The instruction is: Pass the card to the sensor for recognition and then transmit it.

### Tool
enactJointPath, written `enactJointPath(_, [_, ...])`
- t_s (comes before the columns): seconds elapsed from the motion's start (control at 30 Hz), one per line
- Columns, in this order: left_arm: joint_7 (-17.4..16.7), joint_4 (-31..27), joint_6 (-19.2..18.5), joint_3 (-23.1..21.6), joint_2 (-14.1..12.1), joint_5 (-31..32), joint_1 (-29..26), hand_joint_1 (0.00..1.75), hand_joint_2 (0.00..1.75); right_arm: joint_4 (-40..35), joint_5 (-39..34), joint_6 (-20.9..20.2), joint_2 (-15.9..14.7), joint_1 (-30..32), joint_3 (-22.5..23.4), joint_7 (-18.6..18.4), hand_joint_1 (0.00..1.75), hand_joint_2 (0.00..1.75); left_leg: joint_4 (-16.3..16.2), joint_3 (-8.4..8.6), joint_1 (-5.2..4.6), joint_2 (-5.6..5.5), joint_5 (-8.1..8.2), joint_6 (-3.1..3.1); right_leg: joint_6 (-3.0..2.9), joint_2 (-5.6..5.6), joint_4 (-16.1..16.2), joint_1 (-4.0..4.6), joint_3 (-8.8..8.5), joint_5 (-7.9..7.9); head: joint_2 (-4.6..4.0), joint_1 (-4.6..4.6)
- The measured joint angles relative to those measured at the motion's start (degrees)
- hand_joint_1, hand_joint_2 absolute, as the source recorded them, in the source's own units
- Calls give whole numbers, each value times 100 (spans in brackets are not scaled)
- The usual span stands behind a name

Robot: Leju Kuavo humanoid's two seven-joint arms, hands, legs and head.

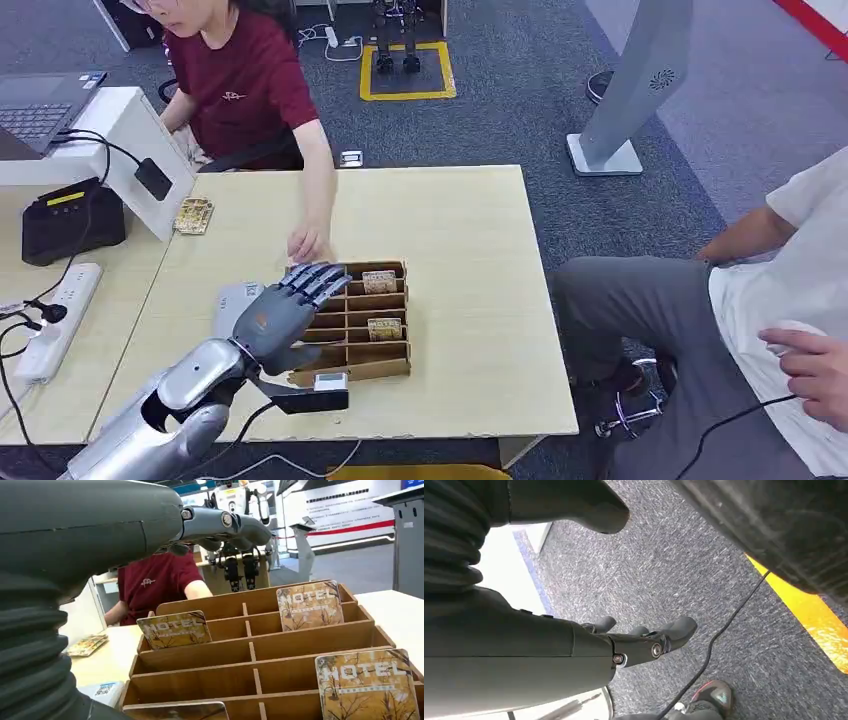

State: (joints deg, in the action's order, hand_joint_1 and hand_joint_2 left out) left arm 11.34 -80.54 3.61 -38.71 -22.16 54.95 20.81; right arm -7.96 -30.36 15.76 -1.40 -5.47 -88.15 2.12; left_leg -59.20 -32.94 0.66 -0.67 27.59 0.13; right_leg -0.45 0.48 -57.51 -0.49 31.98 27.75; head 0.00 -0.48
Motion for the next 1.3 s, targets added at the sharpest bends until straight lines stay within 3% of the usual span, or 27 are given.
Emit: enactJointPath(1.3, [208,-53,-339,72,-269,-227,16,0,175,2,-79,-2,-9,23,0,-13,0,175,0,0,0,0,0,0,0,0,0,0,0,0,0,0])
